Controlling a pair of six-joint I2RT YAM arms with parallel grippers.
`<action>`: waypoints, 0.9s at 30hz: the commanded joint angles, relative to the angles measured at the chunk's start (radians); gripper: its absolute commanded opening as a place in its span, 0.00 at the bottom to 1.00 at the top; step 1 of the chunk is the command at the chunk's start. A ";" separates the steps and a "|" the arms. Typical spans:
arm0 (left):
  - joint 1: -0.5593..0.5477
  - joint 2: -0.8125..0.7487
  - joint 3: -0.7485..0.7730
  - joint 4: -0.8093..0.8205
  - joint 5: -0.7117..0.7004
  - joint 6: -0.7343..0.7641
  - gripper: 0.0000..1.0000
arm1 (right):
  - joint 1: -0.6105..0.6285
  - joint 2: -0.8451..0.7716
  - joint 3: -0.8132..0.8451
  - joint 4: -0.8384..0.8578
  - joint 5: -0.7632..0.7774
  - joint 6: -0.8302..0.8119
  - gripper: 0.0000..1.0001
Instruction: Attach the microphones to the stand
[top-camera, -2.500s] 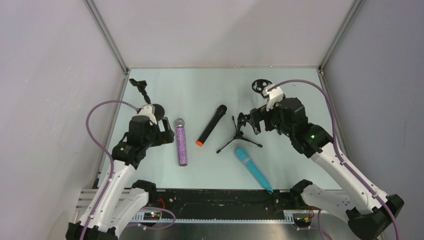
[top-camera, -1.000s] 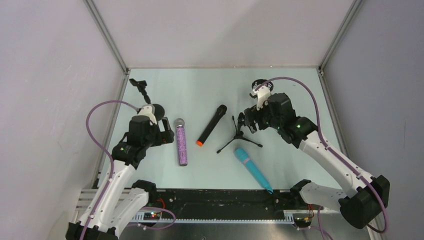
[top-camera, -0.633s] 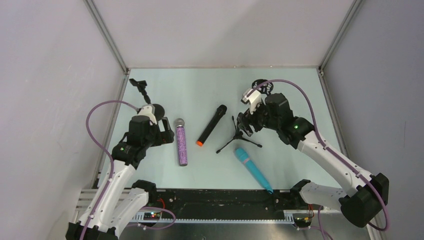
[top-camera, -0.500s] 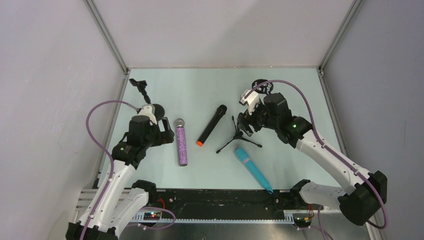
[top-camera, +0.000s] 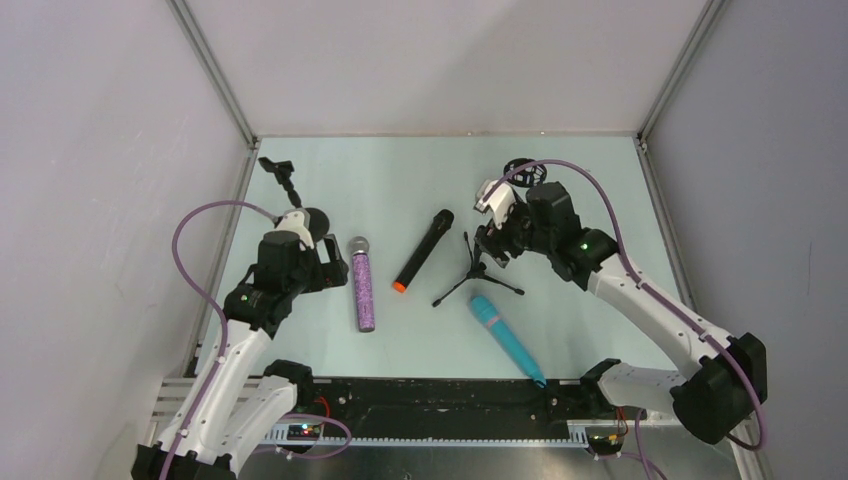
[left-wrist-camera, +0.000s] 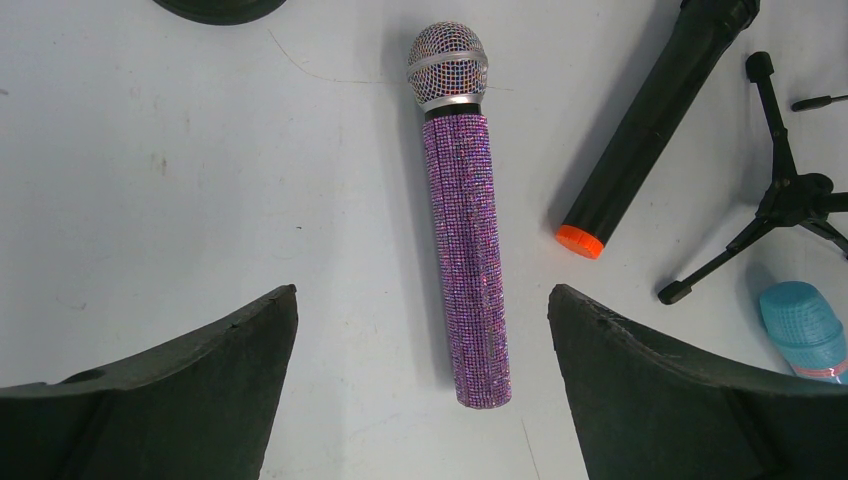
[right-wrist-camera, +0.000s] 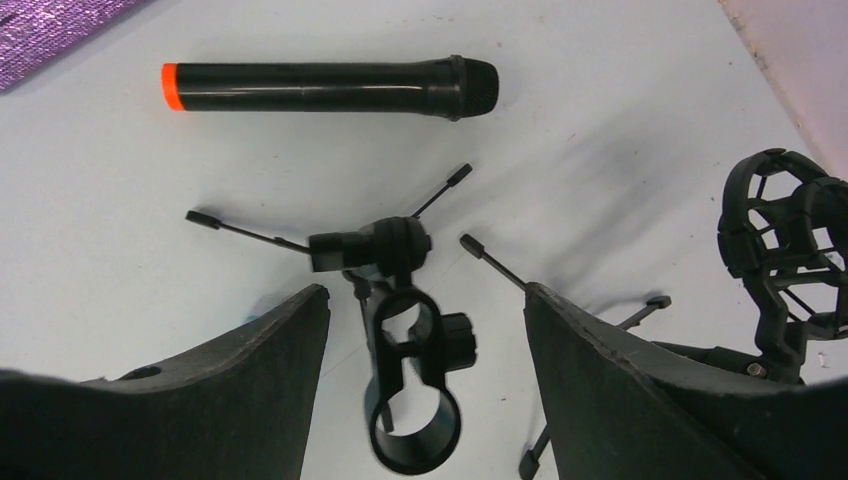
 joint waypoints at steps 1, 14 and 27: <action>-0.004 0.002 -0.007 0.017 0.017 -0.019 0.98 | -0.036 0.025 -0.001 0.064 -0.057 -0.045 0.74; -0.004 0.005 -0.006 0.016 0.019 -0.018 0.98 | -0.096 0.063 -0.001 0.054 -0.221 -0.112 0.48; -0.005 0.006 -0.007 0.017 0.019 -0.020 0.98 | -0.112 0.049 -0.001 0.034 -0.333 -0.211 0.13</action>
